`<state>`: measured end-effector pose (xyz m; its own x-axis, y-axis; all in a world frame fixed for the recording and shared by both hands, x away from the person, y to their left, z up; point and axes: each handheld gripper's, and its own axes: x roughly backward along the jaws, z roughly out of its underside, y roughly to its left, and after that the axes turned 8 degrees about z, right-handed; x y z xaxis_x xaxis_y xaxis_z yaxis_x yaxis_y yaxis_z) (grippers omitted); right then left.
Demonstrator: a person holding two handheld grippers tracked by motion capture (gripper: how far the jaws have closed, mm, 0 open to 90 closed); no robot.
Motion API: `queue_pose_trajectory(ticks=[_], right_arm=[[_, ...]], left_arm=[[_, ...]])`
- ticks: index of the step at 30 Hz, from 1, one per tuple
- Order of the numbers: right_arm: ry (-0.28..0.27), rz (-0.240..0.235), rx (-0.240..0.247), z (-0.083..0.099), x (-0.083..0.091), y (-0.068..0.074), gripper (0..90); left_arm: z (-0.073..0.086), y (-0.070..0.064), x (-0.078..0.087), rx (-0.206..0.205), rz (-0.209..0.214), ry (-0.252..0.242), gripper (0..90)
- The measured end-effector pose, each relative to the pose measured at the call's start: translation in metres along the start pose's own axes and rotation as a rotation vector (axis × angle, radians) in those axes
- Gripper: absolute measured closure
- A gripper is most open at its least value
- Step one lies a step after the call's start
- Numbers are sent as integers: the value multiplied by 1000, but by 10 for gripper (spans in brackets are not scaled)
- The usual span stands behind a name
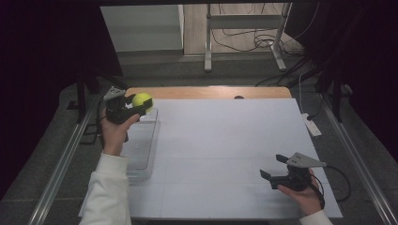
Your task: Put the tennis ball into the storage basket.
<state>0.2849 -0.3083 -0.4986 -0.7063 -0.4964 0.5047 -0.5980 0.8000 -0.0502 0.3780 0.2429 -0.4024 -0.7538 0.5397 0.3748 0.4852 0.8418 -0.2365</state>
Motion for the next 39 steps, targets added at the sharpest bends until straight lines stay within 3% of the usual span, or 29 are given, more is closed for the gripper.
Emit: queue_pose_trajectory(ticks=[14, 26, 39], right_arm=[[4, 3, 1, 0, 0, 0, 104], [4, 2, 2, 0, -1, 0, 103], [5, 4, 2, 0, -1, 0, 104]], left_arm=[[2, 15, 7, 14, -61, -1, 275], [11, 35, 4, 47, -122, 37, 274], [15, 42, 1, 47, -157, 66, 274]])
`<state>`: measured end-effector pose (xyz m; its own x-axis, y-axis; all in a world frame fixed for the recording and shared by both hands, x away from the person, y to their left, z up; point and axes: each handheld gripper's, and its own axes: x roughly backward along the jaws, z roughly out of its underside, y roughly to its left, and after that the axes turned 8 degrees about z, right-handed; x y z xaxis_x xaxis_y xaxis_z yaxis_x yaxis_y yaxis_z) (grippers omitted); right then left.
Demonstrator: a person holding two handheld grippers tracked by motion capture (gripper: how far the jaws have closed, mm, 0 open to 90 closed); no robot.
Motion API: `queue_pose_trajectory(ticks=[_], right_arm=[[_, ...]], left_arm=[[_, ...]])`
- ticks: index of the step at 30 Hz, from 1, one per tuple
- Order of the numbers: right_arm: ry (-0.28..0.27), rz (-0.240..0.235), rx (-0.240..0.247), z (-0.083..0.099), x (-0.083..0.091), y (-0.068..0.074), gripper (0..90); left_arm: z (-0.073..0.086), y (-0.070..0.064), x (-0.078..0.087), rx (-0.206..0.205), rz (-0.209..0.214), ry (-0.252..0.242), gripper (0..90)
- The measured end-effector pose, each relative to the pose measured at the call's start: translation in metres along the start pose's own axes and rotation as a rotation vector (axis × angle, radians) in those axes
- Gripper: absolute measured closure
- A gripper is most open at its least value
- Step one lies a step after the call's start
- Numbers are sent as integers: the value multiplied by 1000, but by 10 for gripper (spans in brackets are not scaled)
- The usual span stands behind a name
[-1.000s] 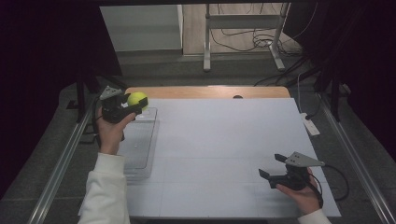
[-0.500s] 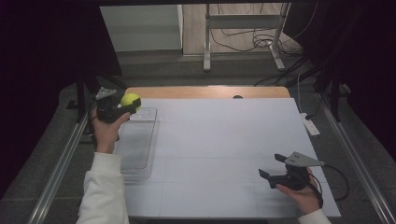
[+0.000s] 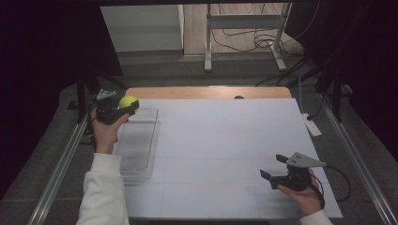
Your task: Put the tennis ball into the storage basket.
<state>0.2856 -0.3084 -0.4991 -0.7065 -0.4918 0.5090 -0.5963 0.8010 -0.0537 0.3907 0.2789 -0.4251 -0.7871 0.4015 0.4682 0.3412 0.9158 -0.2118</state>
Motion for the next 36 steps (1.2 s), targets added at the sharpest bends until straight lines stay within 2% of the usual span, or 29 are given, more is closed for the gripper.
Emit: queue_pose_trajectory(ticks=[17, 36], right_arm=[[2, 2, 1, 0, 0, 0, 106], [2, 2, 1, 0, 0, 0, 106]], left_arm=[[6, 9, -8, 10, -29, 40, 274], [14, 23, -16, 45, -48, 84, 274]])
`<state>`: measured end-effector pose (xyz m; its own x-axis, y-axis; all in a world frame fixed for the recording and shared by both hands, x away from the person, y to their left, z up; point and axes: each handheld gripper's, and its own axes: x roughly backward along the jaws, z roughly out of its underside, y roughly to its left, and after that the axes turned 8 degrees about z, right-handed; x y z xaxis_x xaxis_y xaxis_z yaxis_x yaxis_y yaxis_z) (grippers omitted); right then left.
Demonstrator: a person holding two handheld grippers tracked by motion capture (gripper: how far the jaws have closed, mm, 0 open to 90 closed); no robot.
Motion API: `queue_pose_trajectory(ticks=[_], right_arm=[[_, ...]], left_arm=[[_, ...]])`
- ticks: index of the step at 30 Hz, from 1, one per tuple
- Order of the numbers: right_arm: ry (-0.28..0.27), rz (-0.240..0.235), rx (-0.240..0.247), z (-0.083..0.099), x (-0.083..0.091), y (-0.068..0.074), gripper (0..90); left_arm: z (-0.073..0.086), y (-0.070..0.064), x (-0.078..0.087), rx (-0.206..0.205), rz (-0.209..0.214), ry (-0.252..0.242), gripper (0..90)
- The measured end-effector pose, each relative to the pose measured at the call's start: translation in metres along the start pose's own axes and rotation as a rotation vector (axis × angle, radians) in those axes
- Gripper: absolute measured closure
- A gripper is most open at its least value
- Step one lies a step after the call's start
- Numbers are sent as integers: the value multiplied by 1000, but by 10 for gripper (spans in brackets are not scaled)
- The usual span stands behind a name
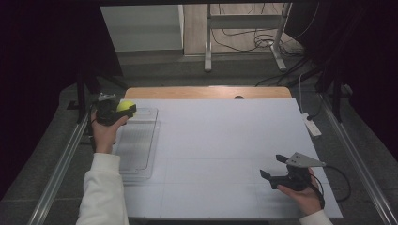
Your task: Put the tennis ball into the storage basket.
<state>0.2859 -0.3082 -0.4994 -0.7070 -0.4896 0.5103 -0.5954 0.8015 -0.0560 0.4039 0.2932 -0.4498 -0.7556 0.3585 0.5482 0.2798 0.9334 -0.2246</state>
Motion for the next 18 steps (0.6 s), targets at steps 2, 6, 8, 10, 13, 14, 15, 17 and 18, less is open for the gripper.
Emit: queue_pose_trajectory(ticks=[2, 6, 8, 10, 13, 14, 15, 17, 18], right_arm=[[1, 0, 0, 0, 0, 0, 106], [2, -1, 2, 0, 0, 0, 106], [2, -1, 1, 0, 0, 0, 106], [2, -1, 1, 0, 0, 0, 106], [2, -2, 1, 0, 0, 0, 106], [2, -2, 0, 0, 0, 0, 106], [3, -1, 0, 0, 0, 0, 106], [2, 0, 0, 0, 0, 0, 106], [2, -1, -1, 0, 0, 0, 106]], left_arm=[[1, 2, -1, 4, -1, 7, 274], [3, 4, -4, 11, -3, 13, 275], [3, 5, -4, 12, -6, 17, 274], [4, 7, -6, 19, -9, 20, 275], [6, 9, -8, 21, -15, 30, 274], [6, 9, -8, 23, -15, 30, 274], [7, 9, -9, 24, -17, 32, 274], [7, 10, -11, 24, -19, 39, 274], [8, 10, -11, 24, -20, 42, 275]])
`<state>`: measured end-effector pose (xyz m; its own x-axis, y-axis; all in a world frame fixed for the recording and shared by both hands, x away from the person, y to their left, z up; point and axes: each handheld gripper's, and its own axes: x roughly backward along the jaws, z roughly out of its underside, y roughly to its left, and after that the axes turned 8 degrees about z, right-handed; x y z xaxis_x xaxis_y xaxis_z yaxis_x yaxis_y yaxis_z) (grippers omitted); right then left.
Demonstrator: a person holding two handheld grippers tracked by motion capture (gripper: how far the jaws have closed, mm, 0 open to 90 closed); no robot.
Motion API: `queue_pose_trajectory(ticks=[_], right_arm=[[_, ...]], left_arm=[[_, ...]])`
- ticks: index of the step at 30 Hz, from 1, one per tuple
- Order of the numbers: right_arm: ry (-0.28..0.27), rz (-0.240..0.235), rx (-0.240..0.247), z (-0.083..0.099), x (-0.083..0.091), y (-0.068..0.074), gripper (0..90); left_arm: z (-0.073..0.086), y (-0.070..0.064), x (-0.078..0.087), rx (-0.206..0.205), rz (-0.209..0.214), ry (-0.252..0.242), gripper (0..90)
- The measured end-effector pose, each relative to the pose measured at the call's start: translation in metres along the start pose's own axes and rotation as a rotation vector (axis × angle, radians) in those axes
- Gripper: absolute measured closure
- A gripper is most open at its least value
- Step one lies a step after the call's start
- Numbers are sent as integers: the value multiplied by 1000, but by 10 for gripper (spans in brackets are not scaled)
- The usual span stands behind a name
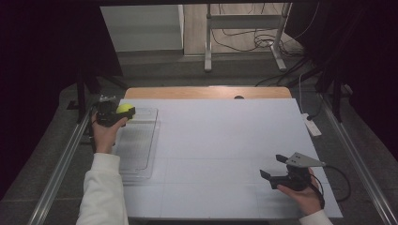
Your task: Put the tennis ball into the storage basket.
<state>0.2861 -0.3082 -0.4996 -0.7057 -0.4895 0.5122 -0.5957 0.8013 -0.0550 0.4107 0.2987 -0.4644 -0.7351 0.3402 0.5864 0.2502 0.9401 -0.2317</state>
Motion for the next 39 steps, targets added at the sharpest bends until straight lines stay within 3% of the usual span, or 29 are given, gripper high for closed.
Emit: queue_pose_trajectory(ticks=[17, 34, 39], right_arm=[[0, 0, 0, 0, 0, 0, 106], [0, 1, 0, 0, 0, 0, 106], [0, 1, 0, 0, 0, 0, 106]], left_arm=[[3, 1, -11, -7, -30, 51, 274], [7, 2, -21, -17, -36, 129, 273], [8, 3, -22, -15, -39, 132, 273]])
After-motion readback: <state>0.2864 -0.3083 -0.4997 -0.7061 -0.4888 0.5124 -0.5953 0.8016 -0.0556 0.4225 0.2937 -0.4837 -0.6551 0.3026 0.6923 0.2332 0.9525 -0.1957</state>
